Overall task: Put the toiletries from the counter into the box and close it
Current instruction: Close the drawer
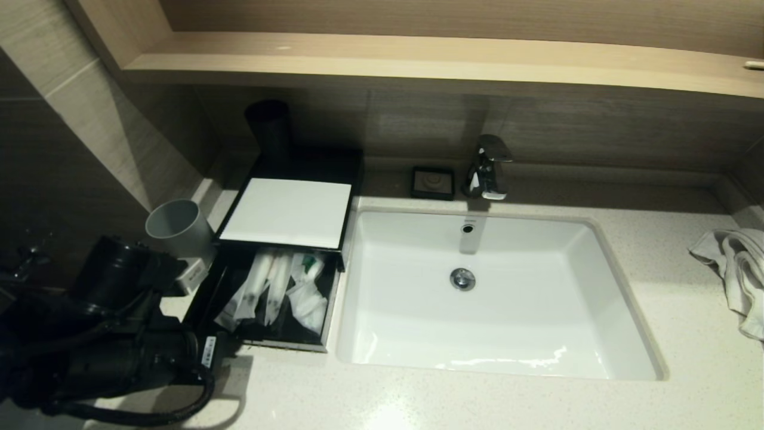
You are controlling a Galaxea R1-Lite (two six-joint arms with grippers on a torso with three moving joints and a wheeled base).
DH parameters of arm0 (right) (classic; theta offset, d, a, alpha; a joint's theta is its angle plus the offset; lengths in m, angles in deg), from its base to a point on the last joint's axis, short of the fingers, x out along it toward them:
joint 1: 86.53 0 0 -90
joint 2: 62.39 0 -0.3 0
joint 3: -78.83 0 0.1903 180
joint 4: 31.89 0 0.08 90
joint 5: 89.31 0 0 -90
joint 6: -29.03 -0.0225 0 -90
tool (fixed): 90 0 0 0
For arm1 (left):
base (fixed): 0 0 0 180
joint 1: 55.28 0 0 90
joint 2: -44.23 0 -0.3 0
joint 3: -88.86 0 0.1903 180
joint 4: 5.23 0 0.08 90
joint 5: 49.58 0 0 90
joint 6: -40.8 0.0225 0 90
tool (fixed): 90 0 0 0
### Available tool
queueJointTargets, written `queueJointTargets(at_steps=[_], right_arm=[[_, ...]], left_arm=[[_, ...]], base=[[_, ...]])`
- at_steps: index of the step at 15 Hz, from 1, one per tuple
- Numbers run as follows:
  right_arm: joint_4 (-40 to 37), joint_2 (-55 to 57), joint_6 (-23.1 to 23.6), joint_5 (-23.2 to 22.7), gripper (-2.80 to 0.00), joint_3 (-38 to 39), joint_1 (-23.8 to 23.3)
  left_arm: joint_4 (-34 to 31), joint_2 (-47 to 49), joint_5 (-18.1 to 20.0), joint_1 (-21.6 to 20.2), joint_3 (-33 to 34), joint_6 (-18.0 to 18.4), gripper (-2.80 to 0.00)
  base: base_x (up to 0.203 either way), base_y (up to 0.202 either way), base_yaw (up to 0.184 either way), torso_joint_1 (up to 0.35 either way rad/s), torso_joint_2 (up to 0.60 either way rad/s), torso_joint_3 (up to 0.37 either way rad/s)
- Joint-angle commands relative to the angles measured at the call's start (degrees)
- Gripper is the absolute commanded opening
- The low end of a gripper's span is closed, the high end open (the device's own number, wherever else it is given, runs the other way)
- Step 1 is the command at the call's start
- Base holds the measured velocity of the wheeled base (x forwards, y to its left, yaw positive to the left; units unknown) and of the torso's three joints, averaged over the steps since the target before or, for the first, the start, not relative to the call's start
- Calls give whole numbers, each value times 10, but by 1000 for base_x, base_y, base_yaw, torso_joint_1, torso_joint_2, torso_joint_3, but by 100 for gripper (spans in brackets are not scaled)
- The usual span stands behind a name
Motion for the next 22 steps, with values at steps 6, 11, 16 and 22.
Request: queueJointTargets(at_steps=[6,11,16,22], right_arm=[[0,0,0,0,-280,0,0],[0,0,0,0,-280,0,0],[0,0,0,0,-280,0,0],[0,0,0,0,-280,0,0]], left_arm=[[40,29,-4,0,-12,-2,-280],[40,34,-4,0,-32,-1,-280],[40,49,-5,-1,-50,-1,-280],[40,64,-5,-1,-75,-1,-280]], base=[[0,0,0,0,0,0],[0,0,0,0,0,0],[0,0,0,0,0,0],[0,0,0,0,0,0]])
